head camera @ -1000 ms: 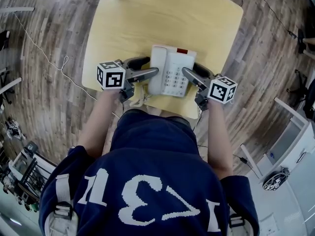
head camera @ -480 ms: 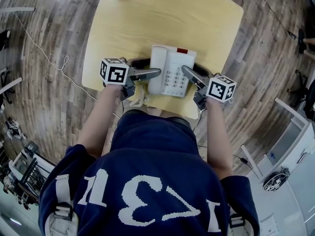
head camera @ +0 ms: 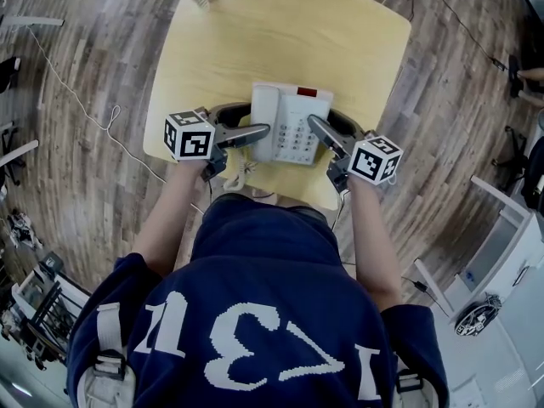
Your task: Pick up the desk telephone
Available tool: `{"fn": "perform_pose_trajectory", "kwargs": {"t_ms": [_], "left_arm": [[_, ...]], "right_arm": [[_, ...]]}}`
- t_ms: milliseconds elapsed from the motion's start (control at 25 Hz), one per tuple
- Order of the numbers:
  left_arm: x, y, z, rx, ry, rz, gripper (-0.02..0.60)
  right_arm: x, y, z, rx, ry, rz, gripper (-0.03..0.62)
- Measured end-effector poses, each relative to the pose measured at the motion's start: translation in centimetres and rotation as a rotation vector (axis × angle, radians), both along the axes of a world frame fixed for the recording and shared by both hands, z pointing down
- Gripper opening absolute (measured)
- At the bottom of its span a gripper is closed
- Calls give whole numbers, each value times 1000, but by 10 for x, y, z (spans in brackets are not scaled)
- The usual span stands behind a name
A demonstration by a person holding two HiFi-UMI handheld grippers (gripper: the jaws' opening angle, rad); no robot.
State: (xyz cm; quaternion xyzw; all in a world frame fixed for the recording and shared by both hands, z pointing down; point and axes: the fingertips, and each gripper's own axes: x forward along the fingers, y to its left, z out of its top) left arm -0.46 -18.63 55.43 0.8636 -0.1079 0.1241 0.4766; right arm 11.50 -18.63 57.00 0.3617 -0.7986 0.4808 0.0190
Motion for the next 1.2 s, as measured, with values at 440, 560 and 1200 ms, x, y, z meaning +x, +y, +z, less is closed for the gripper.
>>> {"fn": "perform_pose_trajectory", "kwargs": {"t_ms": [440,560,1200], "left_arm": [[8,-54,-135,320,94,-59,333],[14,-63,-172,406,110,-55,331],[30,-59,-269,616,168,-38,331]], "right_arm": [[12,-53,-135,328,-19,66,222],[19,-63,-174,421,-11,77,222],[36,-57,-279,655,37,112,222]]}}
